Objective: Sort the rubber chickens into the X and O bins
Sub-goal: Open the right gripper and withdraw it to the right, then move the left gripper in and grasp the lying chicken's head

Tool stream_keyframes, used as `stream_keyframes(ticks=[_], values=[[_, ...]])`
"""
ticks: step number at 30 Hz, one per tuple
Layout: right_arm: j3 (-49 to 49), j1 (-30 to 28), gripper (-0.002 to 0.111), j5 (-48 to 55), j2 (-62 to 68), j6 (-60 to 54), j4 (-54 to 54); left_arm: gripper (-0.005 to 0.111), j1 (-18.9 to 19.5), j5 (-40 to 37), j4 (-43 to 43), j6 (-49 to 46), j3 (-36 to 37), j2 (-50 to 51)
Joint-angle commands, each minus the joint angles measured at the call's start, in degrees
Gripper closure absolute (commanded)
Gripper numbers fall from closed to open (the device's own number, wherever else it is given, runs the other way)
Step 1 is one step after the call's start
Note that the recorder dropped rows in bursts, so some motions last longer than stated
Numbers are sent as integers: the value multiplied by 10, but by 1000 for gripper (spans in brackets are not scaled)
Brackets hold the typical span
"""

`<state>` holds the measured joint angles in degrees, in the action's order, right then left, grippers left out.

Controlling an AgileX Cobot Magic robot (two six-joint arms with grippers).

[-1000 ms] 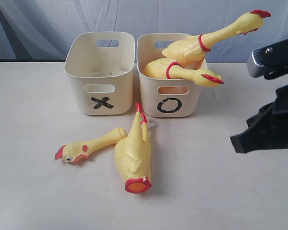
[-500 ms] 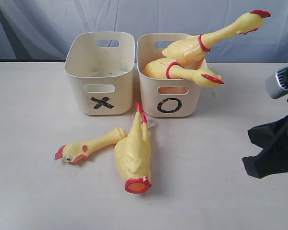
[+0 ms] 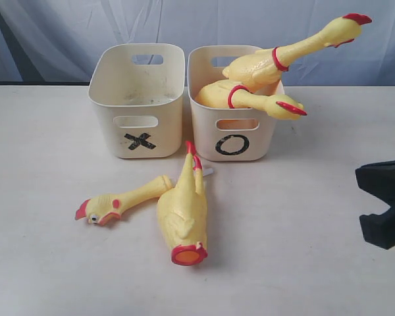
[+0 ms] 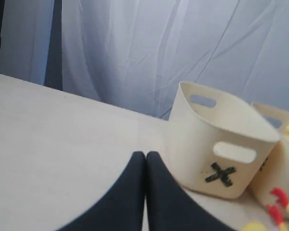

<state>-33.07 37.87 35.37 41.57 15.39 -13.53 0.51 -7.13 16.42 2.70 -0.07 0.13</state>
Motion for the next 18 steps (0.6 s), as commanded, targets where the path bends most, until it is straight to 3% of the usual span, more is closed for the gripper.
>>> stream_keyframes(ticks=[1,5,11,15,18], values=[[3,-1,109,-8,-3,-4,1,107,-1,71,130,3,1,-1],[3,-1,109,-11,-3,-4,1,107,-1,99,219,3,1,-1],[3,-1,109,-16,-3,-4,1,107,-1,64,233,-2,-62,-1],[3,-1,109,-17,-3,-4,1,107,-1,57,133,-3,-113,7],[3,-1,109,-18,-3,-4,2,107,-1,-2,49,-3,-151,52]])
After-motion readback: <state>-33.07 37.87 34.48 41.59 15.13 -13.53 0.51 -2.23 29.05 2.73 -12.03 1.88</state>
